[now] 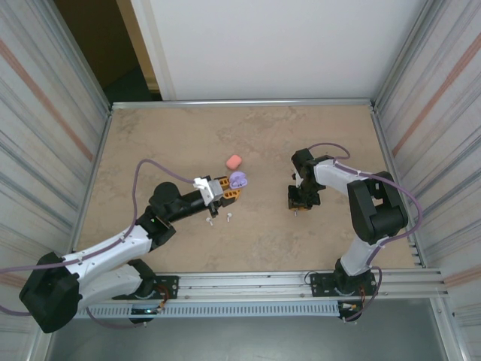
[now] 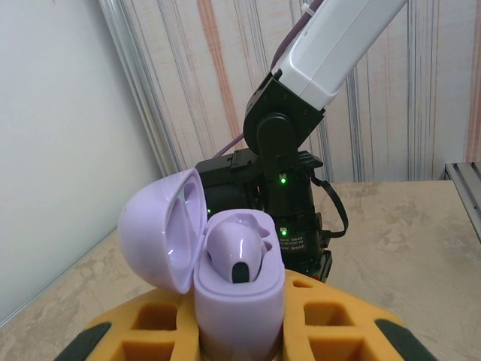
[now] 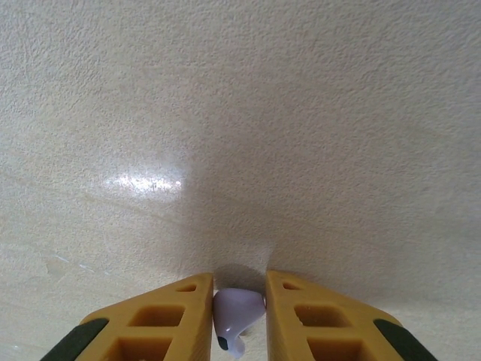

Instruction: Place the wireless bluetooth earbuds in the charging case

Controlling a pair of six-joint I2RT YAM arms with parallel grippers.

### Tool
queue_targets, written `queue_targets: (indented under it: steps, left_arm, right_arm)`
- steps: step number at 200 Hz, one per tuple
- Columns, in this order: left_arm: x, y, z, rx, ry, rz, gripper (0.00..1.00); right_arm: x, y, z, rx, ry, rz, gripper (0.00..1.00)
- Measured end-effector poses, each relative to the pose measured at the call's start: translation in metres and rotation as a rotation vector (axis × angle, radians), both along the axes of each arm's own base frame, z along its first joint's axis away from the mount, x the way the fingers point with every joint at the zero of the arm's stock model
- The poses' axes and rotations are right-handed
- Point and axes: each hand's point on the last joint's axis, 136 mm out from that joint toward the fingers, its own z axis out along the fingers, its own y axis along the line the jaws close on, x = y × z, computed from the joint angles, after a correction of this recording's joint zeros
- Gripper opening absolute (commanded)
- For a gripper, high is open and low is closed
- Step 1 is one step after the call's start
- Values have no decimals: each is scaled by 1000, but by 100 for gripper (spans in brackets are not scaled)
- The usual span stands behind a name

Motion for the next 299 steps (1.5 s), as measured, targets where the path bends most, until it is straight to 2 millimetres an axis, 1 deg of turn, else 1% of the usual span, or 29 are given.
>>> queue_targets:
  steps: [19,77,97,117,178,237,277,299]
  left_arm:
    - [0,0,-1,2,3,0,0]
    - [0,2,3,-6,-5,9,0]
    - [1,3,2,-5,-4,16,0]
    - [2,3,-1,-3,0,24,0]
    - [15,-3,-22,27,39,51,0]
    - [25,-10,-38,37,74,60,0]
    - [29,-14,-46,39,83,59,0]
    - [32,-17,-49,41,91,55,0]
  right_arm:
    - [0,0,0,0,0,0,19]
    - [0,2,2,3,-6,6,19]
    - [1,4,7,12,-23,12,19]
    - [4,7,18,32,-60,12,19]
    - [12,24,70,162,-214,31,19]
    - [13,44,134,326,-400,63,19]
    - [7,59,186,448,-550,98,19]
    - [-2,69,209,500,-613,134,19]
